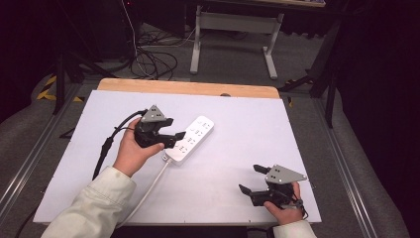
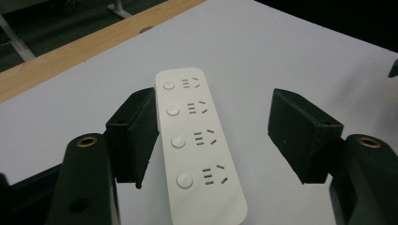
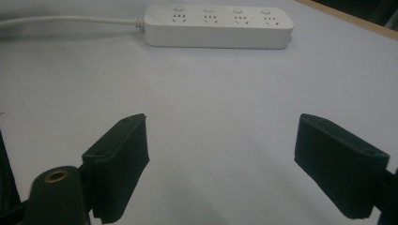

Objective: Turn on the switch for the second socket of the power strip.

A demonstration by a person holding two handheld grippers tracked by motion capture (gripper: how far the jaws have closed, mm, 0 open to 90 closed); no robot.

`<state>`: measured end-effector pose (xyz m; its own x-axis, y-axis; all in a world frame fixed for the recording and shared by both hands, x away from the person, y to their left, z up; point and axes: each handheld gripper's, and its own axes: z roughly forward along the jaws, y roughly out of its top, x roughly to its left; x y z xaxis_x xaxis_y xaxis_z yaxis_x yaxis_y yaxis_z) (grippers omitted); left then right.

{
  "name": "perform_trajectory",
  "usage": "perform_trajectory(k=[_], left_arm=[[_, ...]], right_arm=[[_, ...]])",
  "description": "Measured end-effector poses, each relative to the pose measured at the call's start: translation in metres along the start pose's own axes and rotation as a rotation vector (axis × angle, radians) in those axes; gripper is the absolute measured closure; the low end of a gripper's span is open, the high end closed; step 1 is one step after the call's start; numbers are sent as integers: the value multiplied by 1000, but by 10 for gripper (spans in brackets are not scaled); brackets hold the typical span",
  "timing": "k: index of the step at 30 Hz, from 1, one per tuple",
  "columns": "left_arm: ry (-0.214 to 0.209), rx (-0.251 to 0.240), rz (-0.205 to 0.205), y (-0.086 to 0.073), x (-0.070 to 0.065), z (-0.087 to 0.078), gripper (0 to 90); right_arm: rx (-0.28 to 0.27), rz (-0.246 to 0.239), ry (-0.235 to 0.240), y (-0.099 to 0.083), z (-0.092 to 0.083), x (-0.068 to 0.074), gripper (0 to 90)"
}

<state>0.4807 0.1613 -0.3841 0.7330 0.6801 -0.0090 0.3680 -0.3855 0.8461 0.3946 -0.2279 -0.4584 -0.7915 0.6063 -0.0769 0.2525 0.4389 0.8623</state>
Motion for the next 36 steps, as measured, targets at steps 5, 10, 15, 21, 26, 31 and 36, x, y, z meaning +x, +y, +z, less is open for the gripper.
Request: perform_trajectory(k=[5,10,15,21,26,31,36], left_arm=[[1,-26,7,-7,-2,-18,318],[8,-52,16,-16,-5,-37,295],[8,-61,2,-31,-7,-50,272],[13,-84,-32,-48,-9,-65,245],[34,-94,-39,-65,-8,-77,230],[79,-95,-26,-84,-8,-88,226],[89,-94,-39,-105,-8,-94,214]], right_arm=[[-4,2,-1,0,0,0,185],[-4,1,1,0,0,0,185],[-6,1,-2,0,0,0,185],[-8,3,-3,0,-1,1,185],[-9,4,-3,0,-1,1,185],[-9,5,-2,1,0,1,184],[-10,3,-3,1,0,1,183]])
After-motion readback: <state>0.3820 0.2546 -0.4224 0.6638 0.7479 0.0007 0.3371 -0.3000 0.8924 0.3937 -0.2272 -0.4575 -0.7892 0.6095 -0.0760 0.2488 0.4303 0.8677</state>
